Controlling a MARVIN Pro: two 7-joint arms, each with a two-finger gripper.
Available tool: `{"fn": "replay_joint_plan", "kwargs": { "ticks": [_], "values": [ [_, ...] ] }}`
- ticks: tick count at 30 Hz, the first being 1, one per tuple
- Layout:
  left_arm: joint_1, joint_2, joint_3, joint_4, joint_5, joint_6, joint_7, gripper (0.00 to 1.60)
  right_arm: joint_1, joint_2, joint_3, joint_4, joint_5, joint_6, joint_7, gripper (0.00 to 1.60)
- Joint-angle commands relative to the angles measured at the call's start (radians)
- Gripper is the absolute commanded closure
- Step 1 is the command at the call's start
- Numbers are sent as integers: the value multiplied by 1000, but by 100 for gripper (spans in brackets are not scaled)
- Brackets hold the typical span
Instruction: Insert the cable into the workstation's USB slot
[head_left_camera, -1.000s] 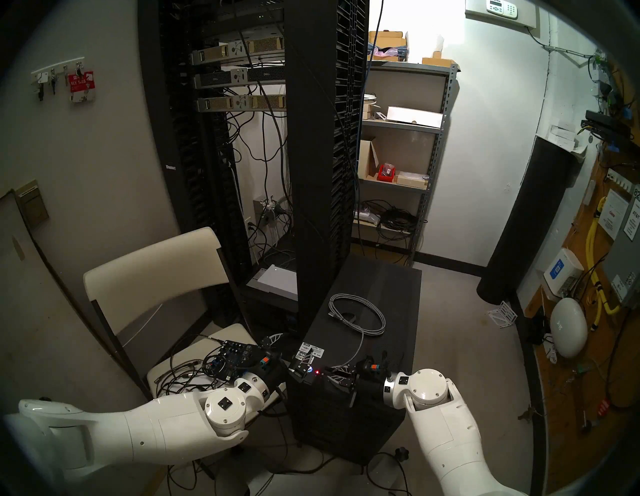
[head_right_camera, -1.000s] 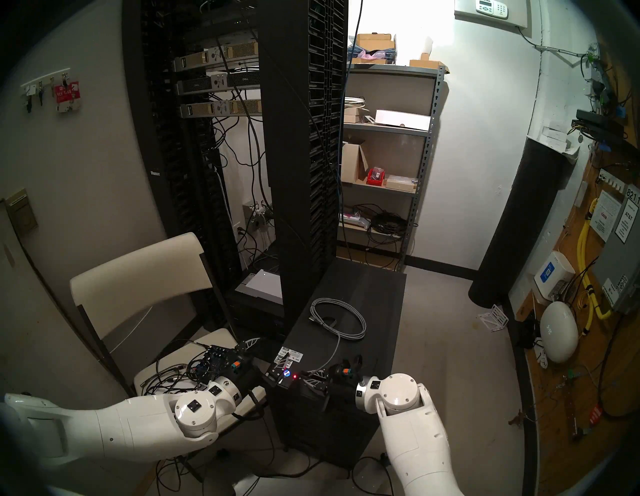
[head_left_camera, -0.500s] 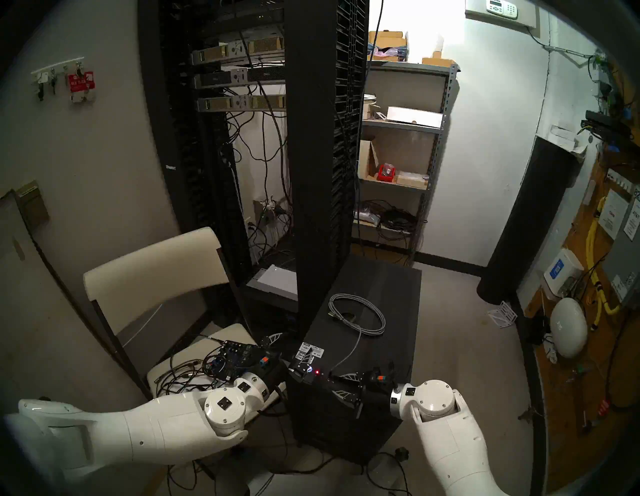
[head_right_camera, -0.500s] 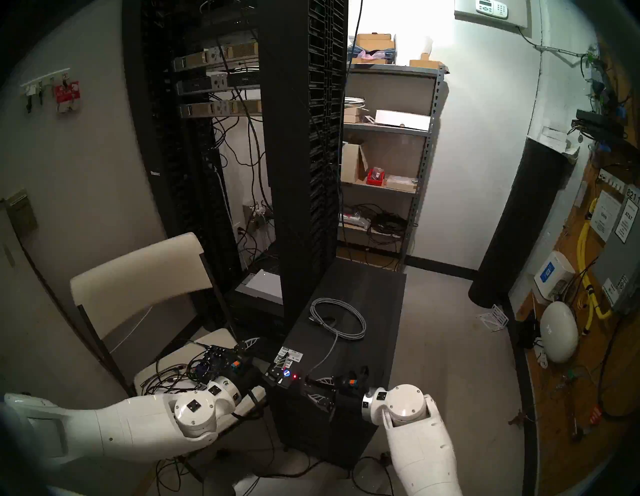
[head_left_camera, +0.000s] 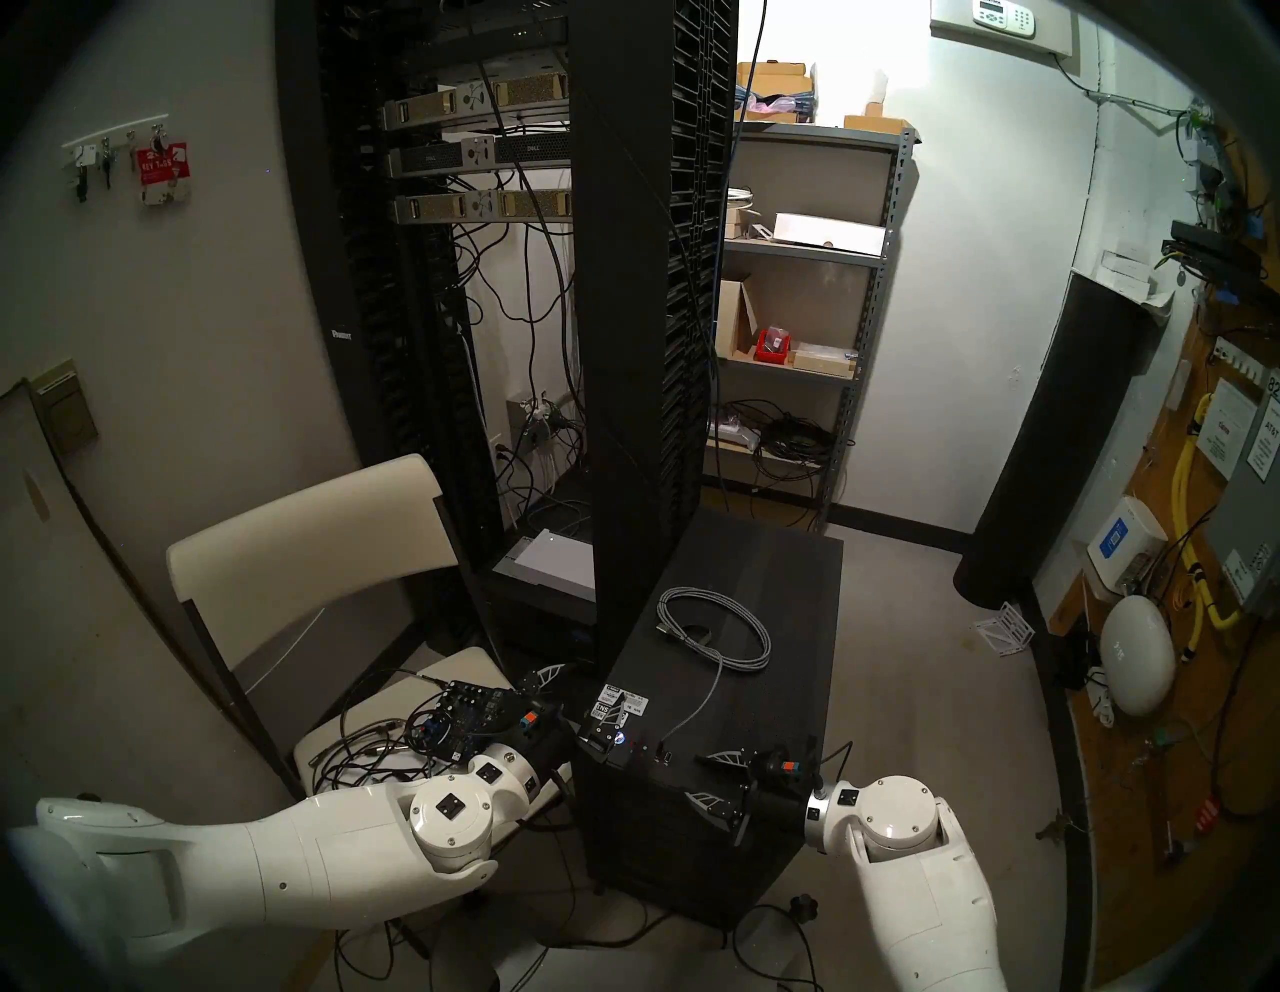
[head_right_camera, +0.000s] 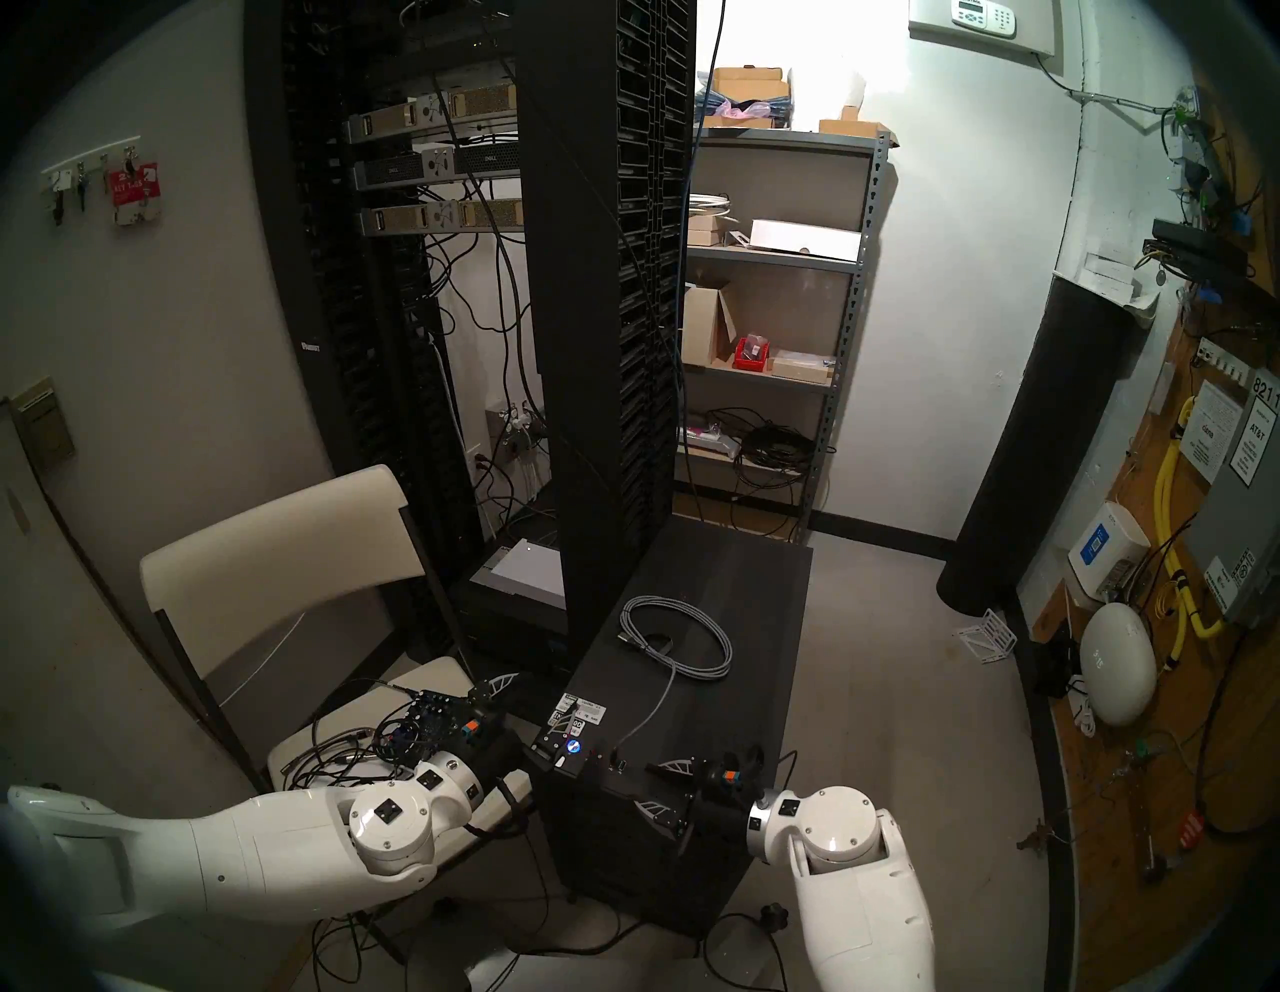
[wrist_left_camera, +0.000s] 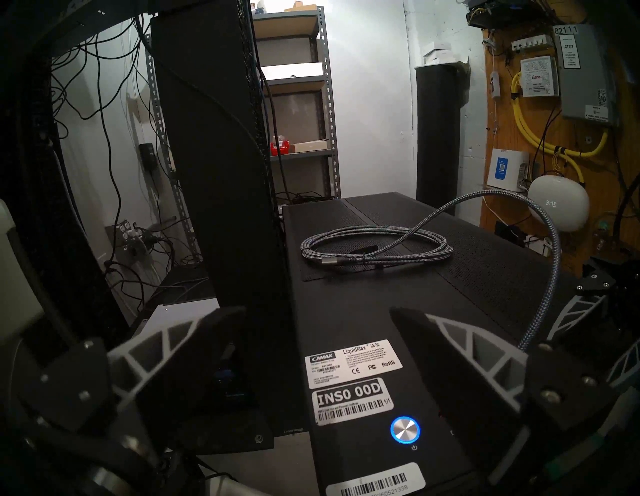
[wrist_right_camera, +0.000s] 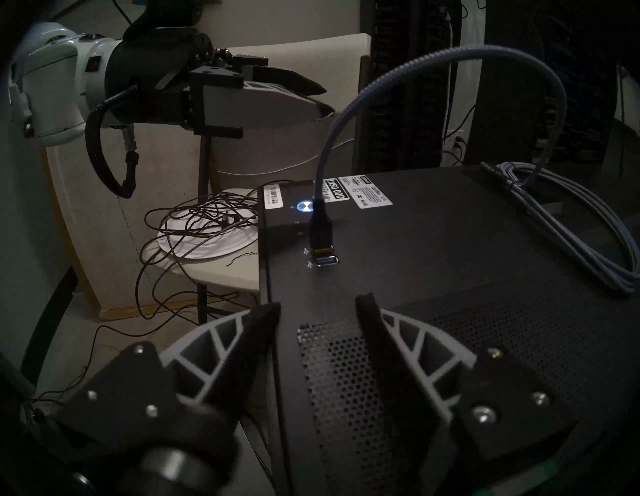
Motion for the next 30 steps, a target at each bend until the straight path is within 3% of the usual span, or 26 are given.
{"fn": "replay_joint_plan", "kwargs": {
  "ticks": [1,30],
  "values": [
    [-14,-10,-5,-7,4,1,-2,0,-18,-3,23,-54,20,0,-2,48],
    [-22,-16,-9,6,13,21,-21,0,-31,-18,119,-118,61,-12,-13,42]
  ]
}}
